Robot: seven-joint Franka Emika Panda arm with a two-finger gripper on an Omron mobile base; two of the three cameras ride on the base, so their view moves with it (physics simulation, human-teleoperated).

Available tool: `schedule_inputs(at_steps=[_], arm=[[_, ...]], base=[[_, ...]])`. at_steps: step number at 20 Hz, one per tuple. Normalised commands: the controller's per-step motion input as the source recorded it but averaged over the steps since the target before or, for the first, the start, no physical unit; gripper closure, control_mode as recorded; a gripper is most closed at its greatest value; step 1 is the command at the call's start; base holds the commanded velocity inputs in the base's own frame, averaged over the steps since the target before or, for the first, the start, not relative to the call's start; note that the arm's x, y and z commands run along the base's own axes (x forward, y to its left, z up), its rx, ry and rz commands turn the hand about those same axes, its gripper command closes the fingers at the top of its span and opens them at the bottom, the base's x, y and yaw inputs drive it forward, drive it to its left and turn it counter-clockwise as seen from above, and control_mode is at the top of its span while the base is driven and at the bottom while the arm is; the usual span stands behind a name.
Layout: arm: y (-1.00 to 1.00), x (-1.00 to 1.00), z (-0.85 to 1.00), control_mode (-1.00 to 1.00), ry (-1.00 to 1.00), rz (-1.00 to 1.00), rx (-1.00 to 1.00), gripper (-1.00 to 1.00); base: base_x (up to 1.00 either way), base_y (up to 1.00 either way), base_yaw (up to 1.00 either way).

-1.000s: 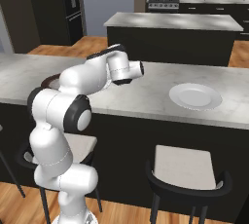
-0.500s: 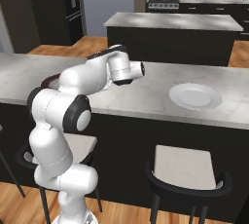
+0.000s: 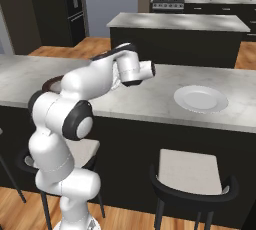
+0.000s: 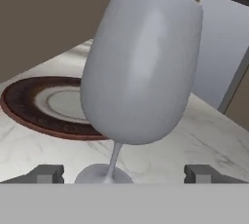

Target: Retrieve the wine glasses from the counter and place one next to each plate.

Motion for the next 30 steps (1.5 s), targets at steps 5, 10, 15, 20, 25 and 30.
schedule_inputs(at_steps=[5,10,15,20,25,30], arm=[[-0.38,-0.43,0.22,-1.00,0.00,-0.11,0.00,-1.00],[-0.17,-0.66,0.26,-1.00,-0.01,-0.05,0.00,-1.00],[0.00,-1.00,0.38,-1.00,-0.09,0.00,0.00,-1.00],[0.02,-0.96,0.48,-1.00,-0.04,0.00,0.00,-1.00],[0.18,-1.00,0.32,-1.00,-0.02,0.00,0.01,-1.00],[0.22,-1.00,0.28,-1.00,-0.12,0.01,0.01,-1.00]], base=[[0.00,0.00,0.00],[0.00,0.00,0.00],[0.00,0.00,0.00],[0.00,0.00,0.00],[0.00,0.00,0.00],[0.00,0.00,0.00]])
